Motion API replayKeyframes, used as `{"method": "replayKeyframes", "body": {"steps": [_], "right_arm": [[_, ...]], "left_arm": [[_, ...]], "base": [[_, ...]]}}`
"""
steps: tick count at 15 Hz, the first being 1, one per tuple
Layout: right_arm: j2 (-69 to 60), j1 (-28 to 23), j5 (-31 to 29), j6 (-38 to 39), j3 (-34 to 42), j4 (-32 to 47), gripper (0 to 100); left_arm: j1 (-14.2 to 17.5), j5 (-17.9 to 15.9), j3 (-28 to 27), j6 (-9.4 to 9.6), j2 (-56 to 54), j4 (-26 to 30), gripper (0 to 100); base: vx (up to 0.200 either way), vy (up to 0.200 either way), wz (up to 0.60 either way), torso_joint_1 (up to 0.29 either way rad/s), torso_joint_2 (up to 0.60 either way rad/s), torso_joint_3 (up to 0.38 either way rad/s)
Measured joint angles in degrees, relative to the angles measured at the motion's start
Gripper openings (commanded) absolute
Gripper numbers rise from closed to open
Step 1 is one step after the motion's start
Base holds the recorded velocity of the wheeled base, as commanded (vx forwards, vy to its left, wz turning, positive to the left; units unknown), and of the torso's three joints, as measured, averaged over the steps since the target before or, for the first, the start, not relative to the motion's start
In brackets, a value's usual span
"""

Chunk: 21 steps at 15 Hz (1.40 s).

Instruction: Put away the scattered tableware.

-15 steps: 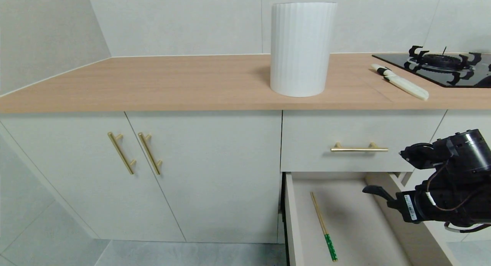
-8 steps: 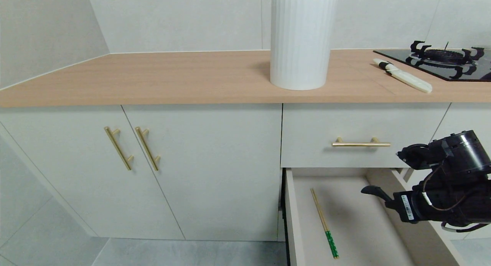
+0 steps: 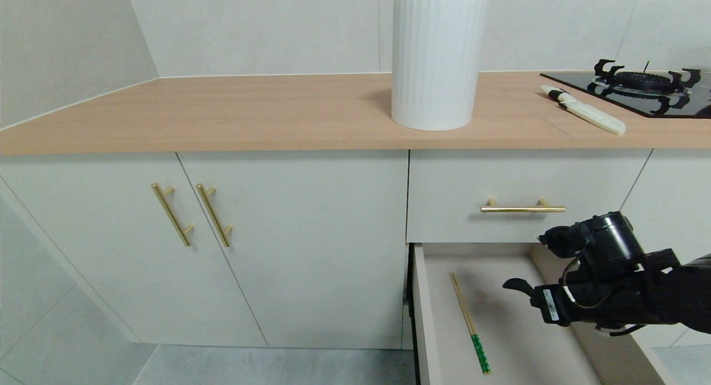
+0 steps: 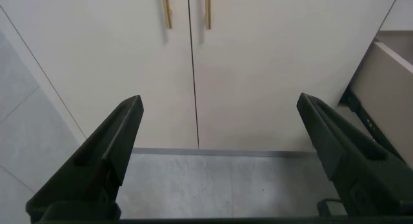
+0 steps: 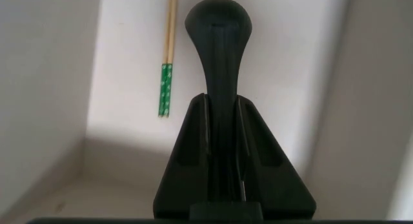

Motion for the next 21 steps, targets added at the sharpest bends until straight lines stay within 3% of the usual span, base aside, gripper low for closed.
{"method": "replayKeyframes", "body": {"steps": [5, 8, 20, 21], "right_arm": [[15.91, 0.00, -3.43, 1.78, 2.18, -17.96, 0], [22.77, 0.04, -3.86, 1.85, 3.85, -24.42, 0], [29.09, -0.11, -4.35, 1.83, 4.39, -27.01, 0], [29.20, -0.13, -4.68, 1.83, 4.38, -26.98, 100]], "left_arm": [[0.00, -0.01, 0.00, 0.00, 0.00, 0.00, 100], [0.00, -0.01, 0.00, 0.00, 0.00, 0.00, 100], [0.00, 0.00, 0.00, 0.00, 0.00, 0.00, 100], [0.00, 0.00, 0.00, 0.00, 0.00, 0.00, 100]], "base": [[0.000, 0.000, 0.00, 0.000, 0.00, 0.000], [0.000, 0.000, 0.00, 0.000, 0.00, 0.000], [0.000, 0.000, 0.00, 0.000, 0.00, 0.000], [0.000, 0.000, 0.00, 0.000, 0.00, 0.000]]}}
